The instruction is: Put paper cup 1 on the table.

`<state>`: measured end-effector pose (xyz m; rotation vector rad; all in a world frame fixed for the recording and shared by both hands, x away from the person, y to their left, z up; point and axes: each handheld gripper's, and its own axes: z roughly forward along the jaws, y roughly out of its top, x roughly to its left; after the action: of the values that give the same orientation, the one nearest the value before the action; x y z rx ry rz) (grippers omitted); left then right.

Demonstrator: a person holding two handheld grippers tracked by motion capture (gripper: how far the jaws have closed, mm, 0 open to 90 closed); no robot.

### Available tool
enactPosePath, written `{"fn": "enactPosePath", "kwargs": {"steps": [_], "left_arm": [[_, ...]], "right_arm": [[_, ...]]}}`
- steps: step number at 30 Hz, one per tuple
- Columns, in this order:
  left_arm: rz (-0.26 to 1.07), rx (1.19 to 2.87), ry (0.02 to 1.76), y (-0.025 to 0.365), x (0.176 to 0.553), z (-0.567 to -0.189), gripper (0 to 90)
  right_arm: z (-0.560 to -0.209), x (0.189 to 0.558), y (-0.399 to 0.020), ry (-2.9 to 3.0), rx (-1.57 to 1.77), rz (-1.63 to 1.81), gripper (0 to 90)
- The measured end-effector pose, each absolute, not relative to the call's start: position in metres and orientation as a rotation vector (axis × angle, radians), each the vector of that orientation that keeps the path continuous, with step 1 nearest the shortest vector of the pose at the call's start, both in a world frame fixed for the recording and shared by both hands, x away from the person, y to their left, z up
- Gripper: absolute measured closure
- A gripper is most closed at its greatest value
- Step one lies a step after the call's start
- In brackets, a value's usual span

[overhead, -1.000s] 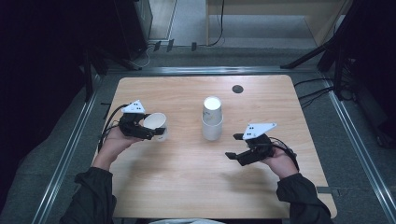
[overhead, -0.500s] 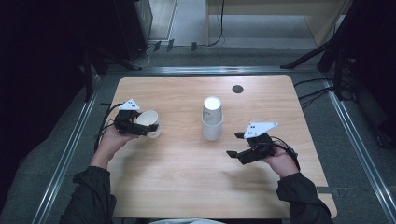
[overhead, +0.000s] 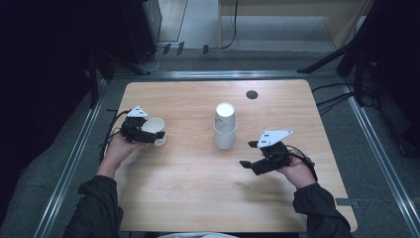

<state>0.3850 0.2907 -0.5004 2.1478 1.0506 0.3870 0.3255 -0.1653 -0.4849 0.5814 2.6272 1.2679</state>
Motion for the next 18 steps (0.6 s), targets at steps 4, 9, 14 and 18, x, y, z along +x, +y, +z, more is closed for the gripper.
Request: {"fn": "enactPosePath", "kwargs": {"steps": [4,9,14,18], "left_arm": [[0.39,2.157,1.052,0.2901,0.3853,-0.5018,21.2],[0.382,2.168,1.05,0.2886,0.3856,-0.5031,20.5],[0.37,2.169,1.062,0.2884,0.386,-0.5029,19.3],[0.346,2.165,1.074,0.2884,0.387,-0.5036,15.3]], "right_arm": [[-0.4858,0.3256,-0.1645,2.634,0.579,1.263,23.6],[-0.4861,0.3261,-0.1642,2.639,0.572,1.257,23.6],[-0.4864,0.326,-0.164,2.641,0.569,1.251,23.6],[-0.486,0.3258,-0.164,2.634,0.564,1.257,23.6]]}}
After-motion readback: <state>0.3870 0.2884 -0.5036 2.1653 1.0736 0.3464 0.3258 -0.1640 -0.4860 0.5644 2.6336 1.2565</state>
